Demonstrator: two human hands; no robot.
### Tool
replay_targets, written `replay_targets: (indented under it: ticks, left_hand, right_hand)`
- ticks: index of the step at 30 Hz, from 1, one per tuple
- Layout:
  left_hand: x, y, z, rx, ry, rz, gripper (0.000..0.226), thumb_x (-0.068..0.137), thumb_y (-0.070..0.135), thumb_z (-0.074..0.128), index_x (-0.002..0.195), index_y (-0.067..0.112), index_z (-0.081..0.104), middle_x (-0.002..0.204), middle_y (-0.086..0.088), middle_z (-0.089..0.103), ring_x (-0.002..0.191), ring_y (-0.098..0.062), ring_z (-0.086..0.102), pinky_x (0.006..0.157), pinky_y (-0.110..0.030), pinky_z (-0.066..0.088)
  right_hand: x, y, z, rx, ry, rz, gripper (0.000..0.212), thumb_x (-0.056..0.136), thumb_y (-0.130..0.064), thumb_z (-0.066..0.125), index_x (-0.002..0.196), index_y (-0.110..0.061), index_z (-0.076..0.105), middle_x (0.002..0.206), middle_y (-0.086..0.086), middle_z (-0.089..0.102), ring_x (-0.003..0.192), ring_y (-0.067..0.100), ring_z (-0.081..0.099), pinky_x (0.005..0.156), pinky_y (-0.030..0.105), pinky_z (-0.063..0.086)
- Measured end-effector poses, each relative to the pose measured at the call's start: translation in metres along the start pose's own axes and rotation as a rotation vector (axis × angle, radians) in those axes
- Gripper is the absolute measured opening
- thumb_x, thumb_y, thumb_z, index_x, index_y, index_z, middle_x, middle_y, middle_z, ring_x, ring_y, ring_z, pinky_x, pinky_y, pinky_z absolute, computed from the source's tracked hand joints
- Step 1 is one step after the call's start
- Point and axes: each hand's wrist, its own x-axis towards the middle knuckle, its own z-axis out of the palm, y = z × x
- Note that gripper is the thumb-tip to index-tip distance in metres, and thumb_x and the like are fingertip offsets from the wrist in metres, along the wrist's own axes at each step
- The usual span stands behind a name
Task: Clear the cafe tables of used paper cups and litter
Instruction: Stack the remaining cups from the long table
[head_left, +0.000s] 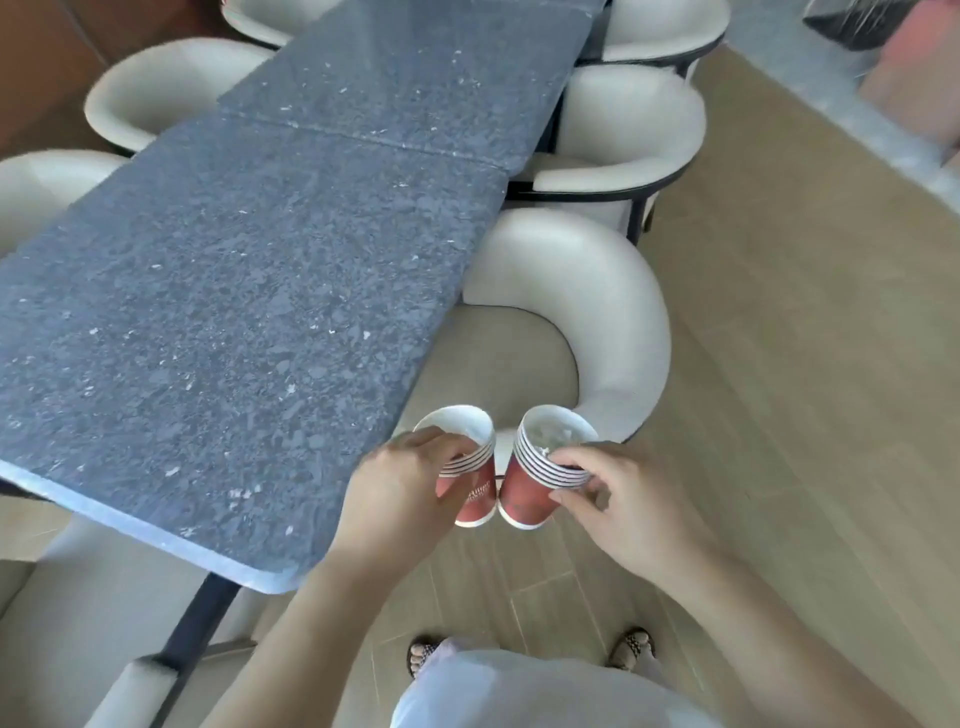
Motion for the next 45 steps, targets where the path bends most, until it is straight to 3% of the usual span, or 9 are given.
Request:
replay_targets:
  ticks: [2, 7, 12, 19, 25, 29, 33, 37, 45]
  left_hand:
    - [0.019, 0.044, 0.021, -0.038, -0.027, 0.051, 0.024, 0.069, 0.020, 0.075, 0.091, 0.028, 0.069, 0.090, 0.007, 0.070, 0.075, -0.022, 0.065, 0.057, -0.031, 0.051]
    - [0.055, 0.150, 0.089, -0.100, -0.164, 0.189, 0.023, 0.079, 0.026, 0.064, 0.101, 0.033, 0.064, 0.098, 0.013, 0.066, 0.085, -0.016, 0.060, 0.065, -0.033, 0.050]
    - [0.084, 0.240, 0.144, -0.144, -0.304, 0.287, 0.018, 0.081, 0.027, 0.062, 0.097, 0.035, 0.062, 0.094, 0.017, 0.063, 0.068, -0.006, 0.061, 0.066, -0.028, 0.049]
    - [0.123, 0.298, 0.178, -0.107, -0.311, 0.264, 0.019, 0.078, 0.027, 0.067, 0.096, 0.033, 0.064, 0.094, 0.020, 0.065, 0.086, -0.004, 0.058, 0.069, -0.026, 0.049]
    - [0.172, 0.306, 0.190, -0.041, -0.327, 0.218, 0.021, 0.078, 0.026, 0.070, 0.098, 0.031, 0.066, 0.098, 0.021, 0.065, 0.082, 0.003, 0.053, 0.067, -0.008, 0.036]
    - [0.219, 0.299, 0.191, -0.021, -0.276, 0.110, 0.022, 0.076, 0.024, 0.072, 0.096, 0.031, 0.067, 0.096, 0.018, 0.066, 0.077, -0.006, 0.057, 0.062, -0.020, 0.041]
    - [0.290, 0.298, 0.205, 0.015, -0.276, 0.057, 0.023, 0.075, 0.025, 0.071, 0.096, 0.034, 0.066, 0.097, 0.017, 0.066, 0.074, -0.008, 0.057, 0.059, -0.020, 0.039]
    - [0.382, 0.333, 0.229, -0.003, -0.289, 0.135, 0.025, 0.077, 0.027, 0.070, 0.100, 0.032, 0.066, 0.102, 0.015, 0.067, 0.091, -0.013, 0.062, 0.068, -0.023, 0.044]
    - [0.528, 0.397, 0.256, -0.080, -0.305, 0.267, 0.023, 0.076, 0.023, 0.071, 0.098, 0.026, 0.067, 0.096, 0.012, 0.068, 0.085, -0.014, 0.063, 0.071, -0.033, 0.053]
  right_hand:
    - [-0.017, 0.035, -0.030, 0.001, 0.059, 0.069, 0.031, 0.068, -0.011, 0.078, 0.096, -0.021, 0.067, 0.083, -0.007, 0.068, 0.069, -0.002, 0.053, 0.067, -0.004, 0.034]
    - [-0.065, 0.122, -0.113, 0.008, 0.147, 0.169, 0.039, 0.068, -0.008, 0.078, 0.098, -0.028, 0.064, 0.084, -0.017, 0.063, 0.077, -0.021, 0.052, 0.067, -0.006, 0.034]
    - [-0.110, 0.194, -0.178, 0.011, 0.221, 0.298, 0.036, 0.073, -0.010, 0.074, 0.103, -0.027, 0.064, 0.089, -0.018, 0.063, 0.082, -0.016, 0.053, 0.069, -0.004, 0.035]
    - [-0.125, 0.252, -0.228, -0.002, 0.322, 0.398, 0.041, 0.070, -0.005, 0.071, 0.101, -0.031, 0.063, 0.081, -0.012, 0.066, 0.075, -0.005, 0.054, 0.061, 0.000, 0.036]
    - [-0.082, 0.291, -0.244, 0.028, 0.251, 0.355, 0.038, 0.071, -0.003, 0.072, 0.103, -0.023, 0.065, 0.079, -0.022, 0.057, 0.075, -0.023, 0.047, 0.064, -0.004, 0.033]
    - [-0.037, 0.325, -0.268, 0.058, 0.235, 0.336, 0.044, 0.074, -0.006, 0.070, 0.111, -0.029, 0.061, 0.086, -0.022, 0.058, 0.080, -0.021, 0.050, 0.066, -0.003, 0.035]
    - [0.025, 0.367, -0.301, 0.031, 0.240, 0.345, 0.037, 0.076, -0.006, 0.067, 0.104, -0.029, 0.063, 0.089, -0.018, 0.064, 0.082, -0.011, 0.053, 0.067, 0.001, 0.038]
    - [0.097, 0.402, -0.341, -0.011, 0.212, 0.350, 0.029, 0.073, -0.007, 0.070, 0.096, -0.025, 0.065, 0.085, -0.016, 0.064, 0.070, -0.007, 0.054, 0.065, 0.001, 0.038]
    - [0.193, 0.468, -0.398, -0.001, 0.304, 0.409, 0.031, 0.071, -0.007, 0.072, 0.092, -0.028, 0.064, 0.081, -0.035, 0.052, 0.081, -0.019, 0.050, 0.068, 0.000, 0.037]
